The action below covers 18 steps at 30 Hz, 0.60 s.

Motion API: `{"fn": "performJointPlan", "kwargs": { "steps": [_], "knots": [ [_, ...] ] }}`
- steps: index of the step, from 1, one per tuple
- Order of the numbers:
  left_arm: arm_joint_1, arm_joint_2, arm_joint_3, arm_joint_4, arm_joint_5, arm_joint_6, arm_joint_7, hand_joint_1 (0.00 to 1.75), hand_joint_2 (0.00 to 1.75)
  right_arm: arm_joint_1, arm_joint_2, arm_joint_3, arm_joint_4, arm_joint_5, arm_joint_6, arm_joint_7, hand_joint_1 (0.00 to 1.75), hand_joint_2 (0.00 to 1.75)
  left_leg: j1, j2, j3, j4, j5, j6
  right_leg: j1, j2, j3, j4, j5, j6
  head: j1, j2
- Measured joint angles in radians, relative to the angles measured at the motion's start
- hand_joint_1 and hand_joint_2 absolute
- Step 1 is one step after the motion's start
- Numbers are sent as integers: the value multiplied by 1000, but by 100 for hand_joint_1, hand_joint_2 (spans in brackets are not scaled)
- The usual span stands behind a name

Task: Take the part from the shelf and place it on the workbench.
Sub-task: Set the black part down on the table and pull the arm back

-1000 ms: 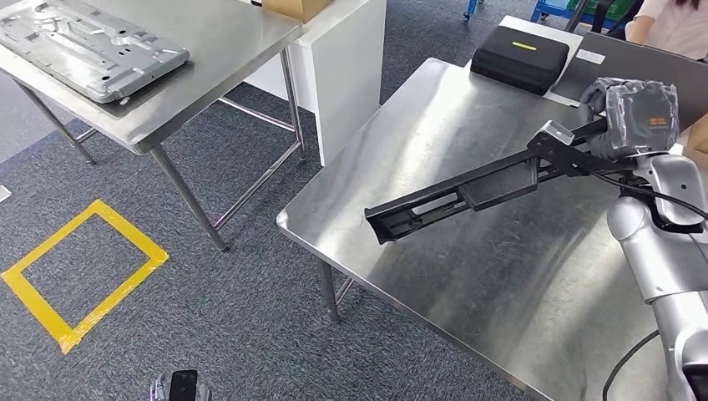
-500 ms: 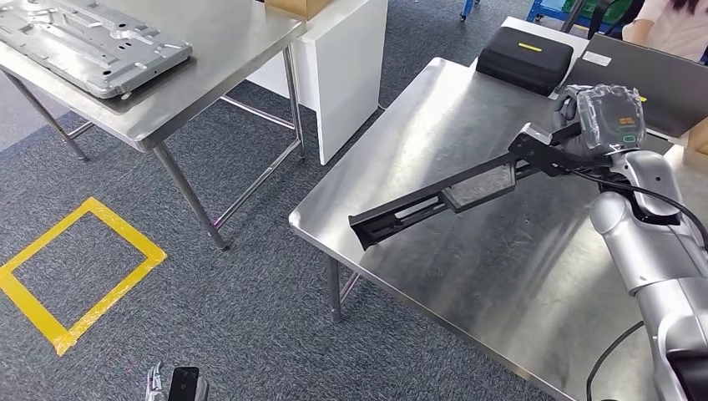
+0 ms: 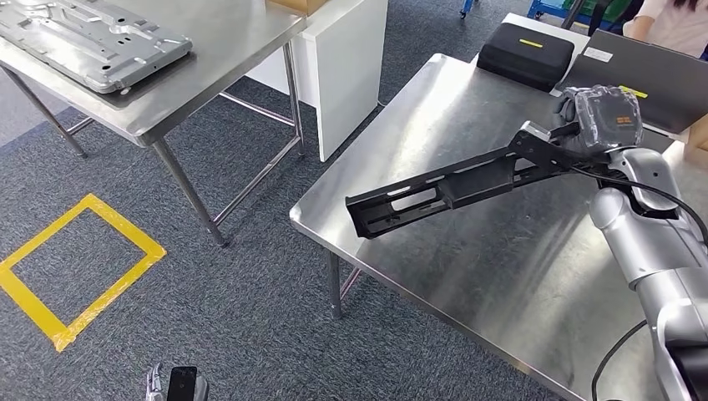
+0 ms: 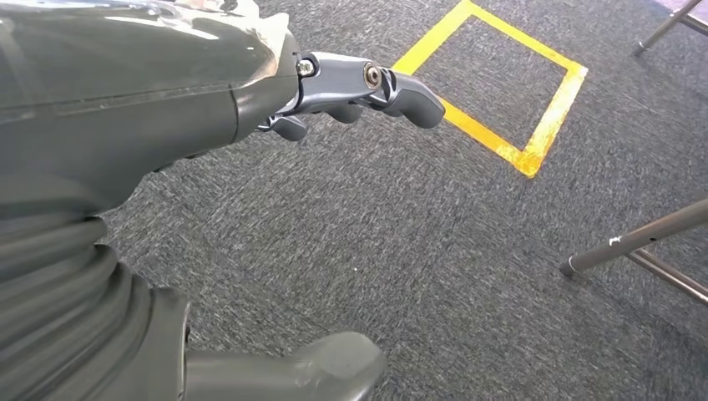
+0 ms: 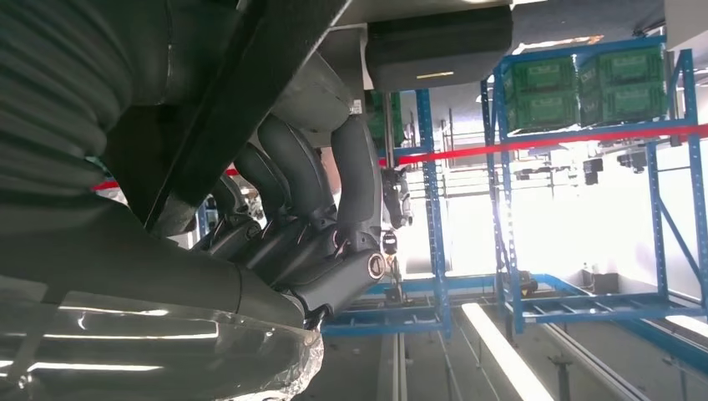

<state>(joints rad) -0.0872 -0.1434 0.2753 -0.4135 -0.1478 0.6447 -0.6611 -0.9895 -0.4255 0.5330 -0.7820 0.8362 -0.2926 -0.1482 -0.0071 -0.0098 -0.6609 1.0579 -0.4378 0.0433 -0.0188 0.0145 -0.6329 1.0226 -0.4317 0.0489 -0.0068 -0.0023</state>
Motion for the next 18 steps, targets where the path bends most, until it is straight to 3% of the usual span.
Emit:
{"fn": "performJointPlan", "kwargs": {
  "steps": [6,18],
  "knots": [
    [0,1,-9,0,10,0,0,0,175,0,-7,9,14,-2,-15,-9,152,175,0,0,-19,15,0,0,0,0,-21,18,0,0,0,0],
    [0,3,-10,0,21,1,0,0,175,-14,-10,38,30,11,-31,-12,152,175,0,1,-20,15,1,1,0,0,-22,19,0,0,0,0]
  ]
}}
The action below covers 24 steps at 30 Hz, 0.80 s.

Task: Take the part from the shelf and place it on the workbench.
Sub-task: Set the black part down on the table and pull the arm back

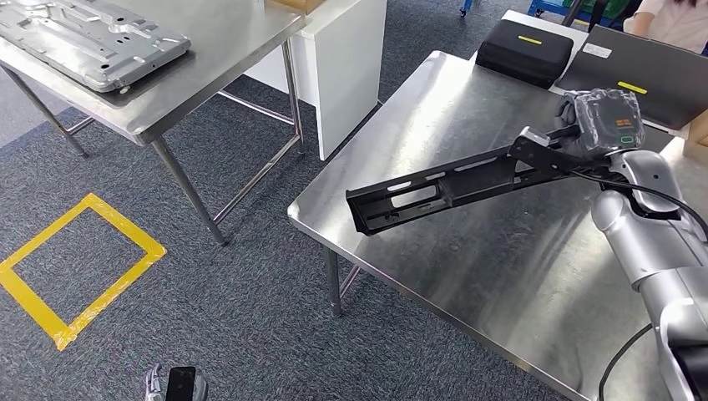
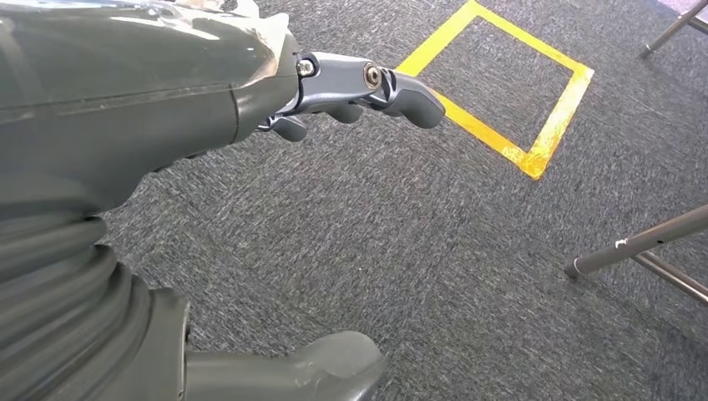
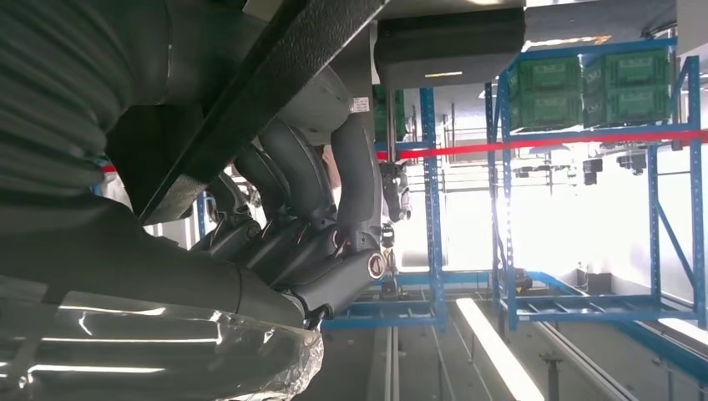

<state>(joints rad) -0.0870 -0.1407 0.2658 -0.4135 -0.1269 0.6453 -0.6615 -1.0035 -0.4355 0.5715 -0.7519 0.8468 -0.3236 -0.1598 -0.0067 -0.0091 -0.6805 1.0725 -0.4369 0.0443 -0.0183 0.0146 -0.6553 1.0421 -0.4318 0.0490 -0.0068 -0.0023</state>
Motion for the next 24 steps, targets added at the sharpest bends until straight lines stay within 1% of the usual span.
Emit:
{"fn": "performJointPlan", "kwargs": {
  "steps": [24],
  "knots": [
    [0,1,0,6,35,-2,0,0,175,-13,-5,19,0,10,-7,15,152,175,0,0,1,-1,0,0,0,0,0,0,0,0,0,0]
  ]
}}
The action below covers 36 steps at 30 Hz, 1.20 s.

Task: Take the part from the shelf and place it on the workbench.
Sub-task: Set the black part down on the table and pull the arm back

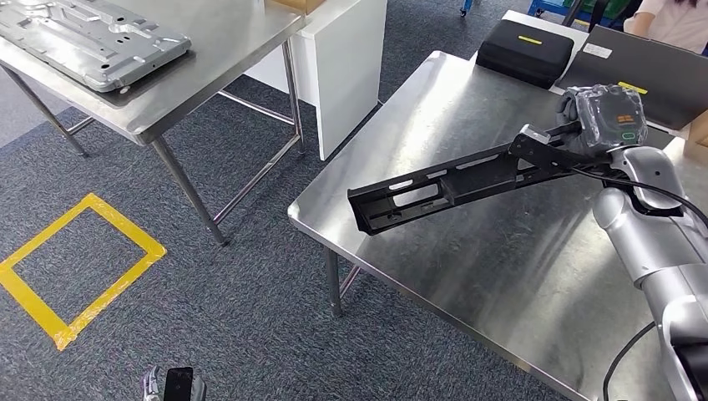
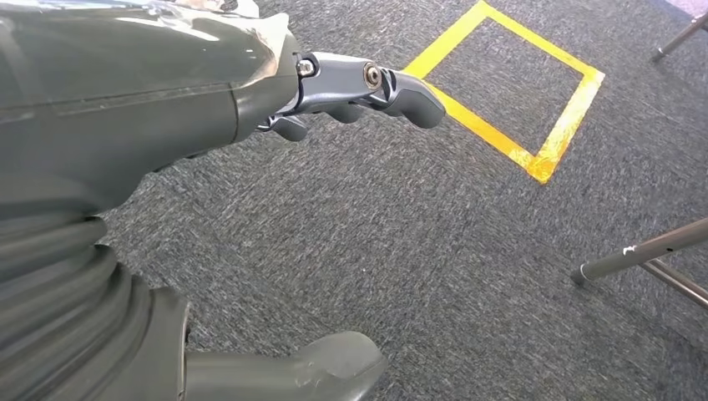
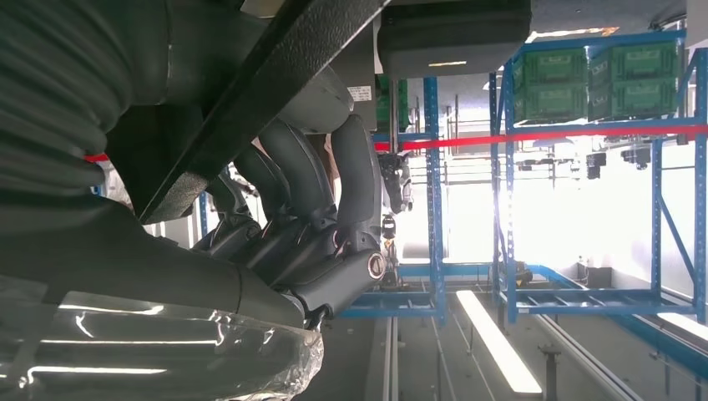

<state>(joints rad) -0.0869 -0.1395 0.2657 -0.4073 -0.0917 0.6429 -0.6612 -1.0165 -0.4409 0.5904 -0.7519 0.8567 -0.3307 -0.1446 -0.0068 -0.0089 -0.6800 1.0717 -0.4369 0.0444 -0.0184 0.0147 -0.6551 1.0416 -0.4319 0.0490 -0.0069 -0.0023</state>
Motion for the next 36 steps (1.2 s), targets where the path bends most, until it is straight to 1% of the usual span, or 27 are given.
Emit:
{"fn": "performJointPlan", "kwargs": {
  "steps": [4,8,12,22,36],
  "knots": [
    [-13,5,0,43,25,-35,14,0,175,0,2,0,0,0,-2,3,152,175,0,0,0,0,0,0,0,0,0,0,0,0,0,0],
    [-25,15,-6,84,13,-94,49,0,175,0,7,2,0,3,-7,8,152,175,0,0,0,0,0,0,0,0,0,0,0,0,0,0],
    [-28,20,-16,105,6,-123,68,0,175,0,8,6,0,4,-11,14,152,175,0,0,0,0,0,0,0,0,0,0,0,0,0,0],
    [-34,25,-34,118,3,-145,99,0,175,4,6,7,-1,9,-12,26,152,175,0,0,0,0,0,0,0,0,0,0,0,0,0,0],
    [-36,31,-48,121,2,-148,110,0,175,7,4,7,-1,21,-11,36,152,175,0,0,0,0,0,0,0,0,0,0,0,0,0,0]
  ]
}}
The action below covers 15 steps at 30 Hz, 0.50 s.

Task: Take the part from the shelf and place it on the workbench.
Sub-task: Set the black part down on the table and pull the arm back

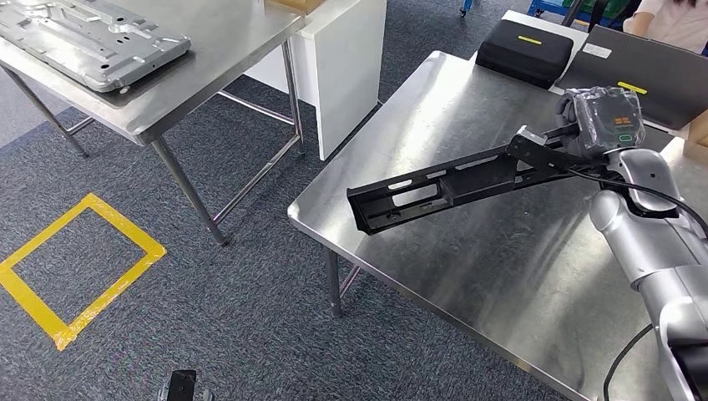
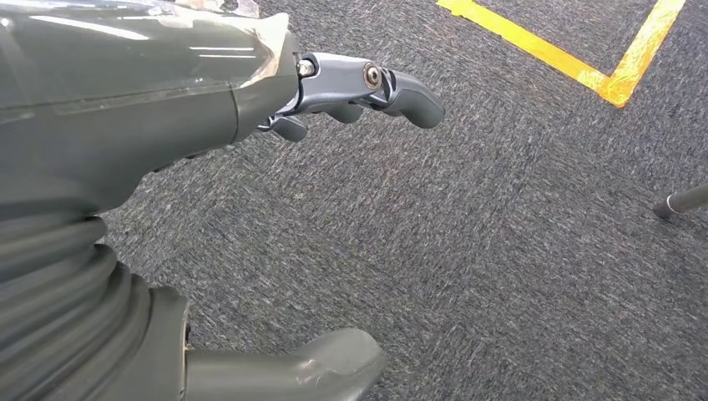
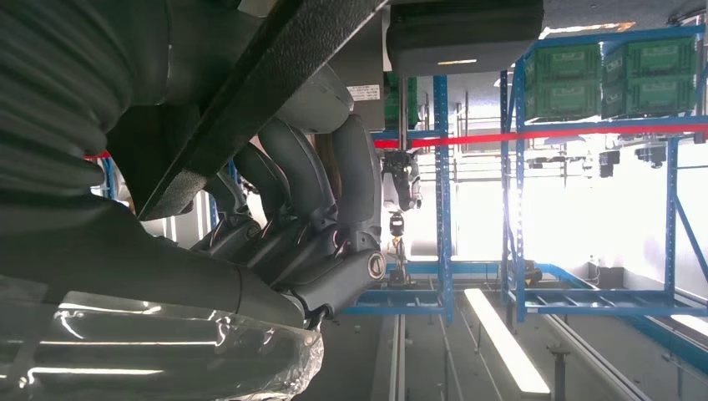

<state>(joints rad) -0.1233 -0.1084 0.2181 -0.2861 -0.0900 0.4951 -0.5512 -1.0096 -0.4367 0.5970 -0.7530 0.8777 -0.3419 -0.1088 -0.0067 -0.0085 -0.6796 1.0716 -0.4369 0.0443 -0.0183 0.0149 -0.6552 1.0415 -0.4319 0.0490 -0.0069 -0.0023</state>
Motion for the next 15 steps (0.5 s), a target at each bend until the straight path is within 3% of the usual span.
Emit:
{"fn": "performJointPlan", "kwargs": {
  "steps": [15],
  "knots": [
    [0,3,-1,0,5,0,4,0,175,1,1,0,0,5,0,2,152,175,-2,0,0,1,0,0,-2,0,1,-1,0,1,0,0]
  ]
}}
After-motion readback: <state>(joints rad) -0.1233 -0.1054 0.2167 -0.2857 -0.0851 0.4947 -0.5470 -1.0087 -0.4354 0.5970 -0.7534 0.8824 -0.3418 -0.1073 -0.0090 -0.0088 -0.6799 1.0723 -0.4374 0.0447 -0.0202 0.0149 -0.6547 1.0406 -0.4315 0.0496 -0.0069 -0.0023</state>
